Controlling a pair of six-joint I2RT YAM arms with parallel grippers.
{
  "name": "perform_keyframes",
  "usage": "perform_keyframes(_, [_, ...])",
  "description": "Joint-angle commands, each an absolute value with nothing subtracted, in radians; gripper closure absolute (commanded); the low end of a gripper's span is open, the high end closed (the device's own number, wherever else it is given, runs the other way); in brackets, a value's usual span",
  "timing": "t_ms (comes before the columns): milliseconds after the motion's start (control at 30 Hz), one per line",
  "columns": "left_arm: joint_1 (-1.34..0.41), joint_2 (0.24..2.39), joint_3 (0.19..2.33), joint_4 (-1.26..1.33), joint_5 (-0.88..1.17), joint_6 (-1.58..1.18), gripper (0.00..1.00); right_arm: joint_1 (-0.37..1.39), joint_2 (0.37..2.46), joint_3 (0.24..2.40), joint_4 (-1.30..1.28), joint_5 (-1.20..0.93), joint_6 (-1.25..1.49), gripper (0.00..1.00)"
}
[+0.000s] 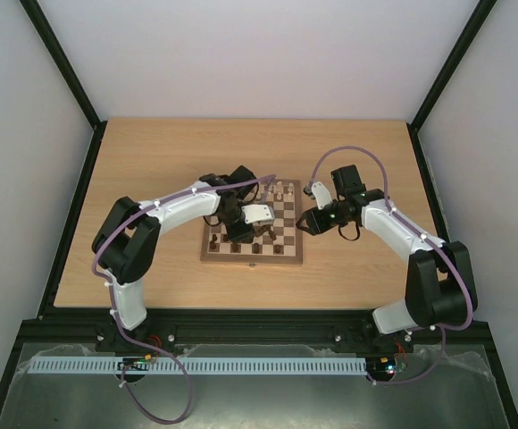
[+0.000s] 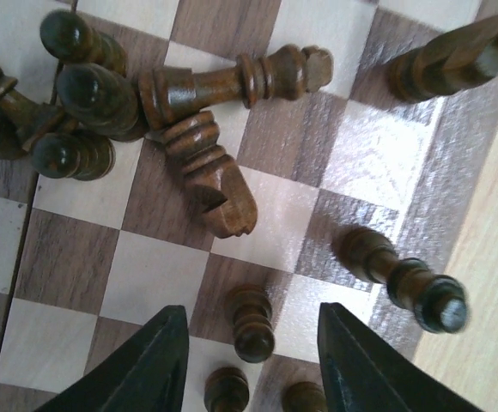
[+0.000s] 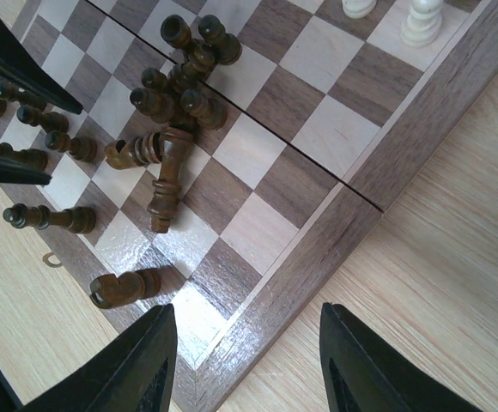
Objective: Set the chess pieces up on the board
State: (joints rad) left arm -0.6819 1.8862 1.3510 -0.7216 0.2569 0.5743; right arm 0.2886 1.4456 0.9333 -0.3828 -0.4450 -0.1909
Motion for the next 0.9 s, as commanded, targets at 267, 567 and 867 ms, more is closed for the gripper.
perform_keyframes(267, [-0.570,1.793,1.396,-0.714,0.383,0.498,0.49,0.402,1.600,1.095,-0.479,-0.402,-0.216,0.55])
perform_keyframes(567, [-0.546,1.765,1.374,-0.675,0.345,0.452,0.44,0.460,1.783,1.250,-0.575,-0.363,-0.198,0.51])
perform_keyframes(867, [-0.491,1.754,1.381,-0.662,0.334,0.438,0.44,0.518,1.845,1.312,-0.617,-0.329,-0.227,0.50])
